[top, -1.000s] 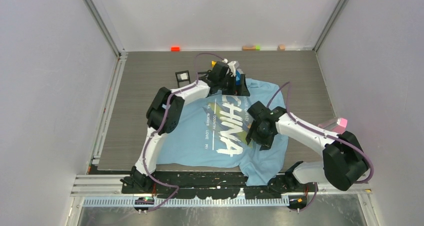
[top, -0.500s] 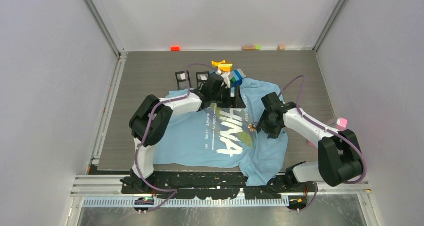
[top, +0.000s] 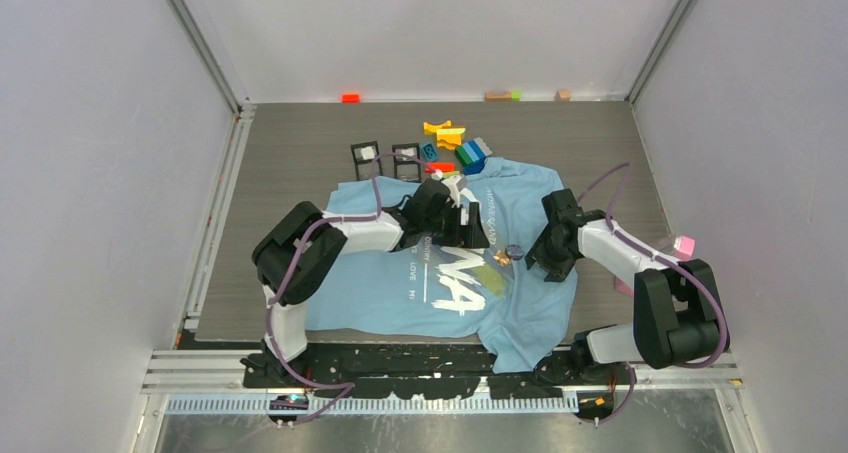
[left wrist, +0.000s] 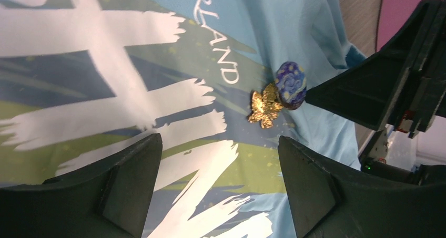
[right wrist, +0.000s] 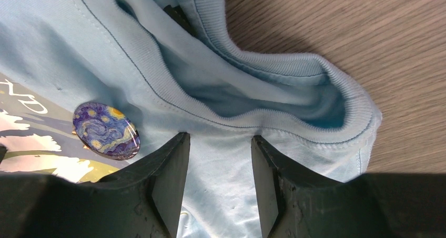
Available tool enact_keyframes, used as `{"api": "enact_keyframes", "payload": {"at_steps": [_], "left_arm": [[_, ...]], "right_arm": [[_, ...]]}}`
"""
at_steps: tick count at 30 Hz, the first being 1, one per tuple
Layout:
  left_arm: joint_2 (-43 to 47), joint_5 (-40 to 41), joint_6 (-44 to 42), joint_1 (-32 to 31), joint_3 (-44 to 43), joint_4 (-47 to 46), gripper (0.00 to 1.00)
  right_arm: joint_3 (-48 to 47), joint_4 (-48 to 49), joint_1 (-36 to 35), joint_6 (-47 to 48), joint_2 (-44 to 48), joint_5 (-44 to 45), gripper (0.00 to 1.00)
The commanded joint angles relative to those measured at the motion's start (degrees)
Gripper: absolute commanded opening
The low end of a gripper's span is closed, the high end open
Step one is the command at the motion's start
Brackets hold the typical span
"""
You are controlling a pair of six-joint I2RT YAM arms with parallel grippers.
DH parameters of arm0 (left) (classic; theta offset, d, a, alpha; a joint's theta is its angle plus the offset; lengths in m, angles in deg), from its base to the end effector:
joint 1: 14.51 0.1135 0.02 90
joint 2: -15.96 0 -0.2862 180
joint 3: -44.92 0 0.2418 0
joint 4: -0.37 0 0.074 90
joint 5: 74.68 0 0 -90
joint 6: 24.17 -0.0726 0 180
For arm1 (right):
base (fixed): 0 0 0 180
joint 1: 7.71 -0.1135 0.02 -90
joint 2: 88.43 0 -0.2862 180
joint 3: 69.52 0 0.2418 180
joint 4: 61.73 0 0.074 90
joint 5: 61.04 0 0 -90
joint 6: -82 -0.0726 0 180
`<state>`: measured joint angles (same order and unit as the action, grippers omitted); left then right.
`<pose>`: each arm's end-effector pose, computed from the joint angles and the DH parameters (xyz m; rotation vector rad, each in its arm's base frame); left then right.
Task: Pin the brooch onto the clothing
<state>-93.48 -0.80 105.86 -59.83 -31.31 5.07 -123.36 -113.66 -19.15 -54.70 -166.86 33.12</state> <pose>0.2887 -0.3206 0.1626 0.2815 2.4316 -1.0632 0.2133 0.0378 0.1509 0.8902 2.7600 0.0745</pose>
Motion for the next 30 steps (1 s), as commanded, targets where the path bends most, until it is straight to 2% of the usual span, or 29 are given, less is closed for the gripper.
{"api": "enact_keyframes", "payload": {"at_steps": [1,10,18,25,30], "left_arm": [[3.5,6.7,-1.9,0.1,3.2,4.7,0.85],[4.0,8.3,-2.3,0.0,2.3,8.4,0.87],[6.0,12.1,-2.6,0.0,6.7,11.0,0.89],[6.9,6.3,-0.2,-0.5,6.0,7.0,0.89],[9.9,5.8,0.5,-2.8,2.3,6.6,0.89]], "right_arm": [[3.5,1.8,2.6,0.3,-1.6,6.1,0.53],[2.6,-0.2,3.7,0.0,0.0,9.5,0.54],[2.8,-1.1,6.1,-1.2,2.5,11.8,0.54],[2.0,0.2,6.3,0.5,3.4,8.3,0.54],[1.5,0.3,6.3,2.2,7.6,5.2,0.58]]}}
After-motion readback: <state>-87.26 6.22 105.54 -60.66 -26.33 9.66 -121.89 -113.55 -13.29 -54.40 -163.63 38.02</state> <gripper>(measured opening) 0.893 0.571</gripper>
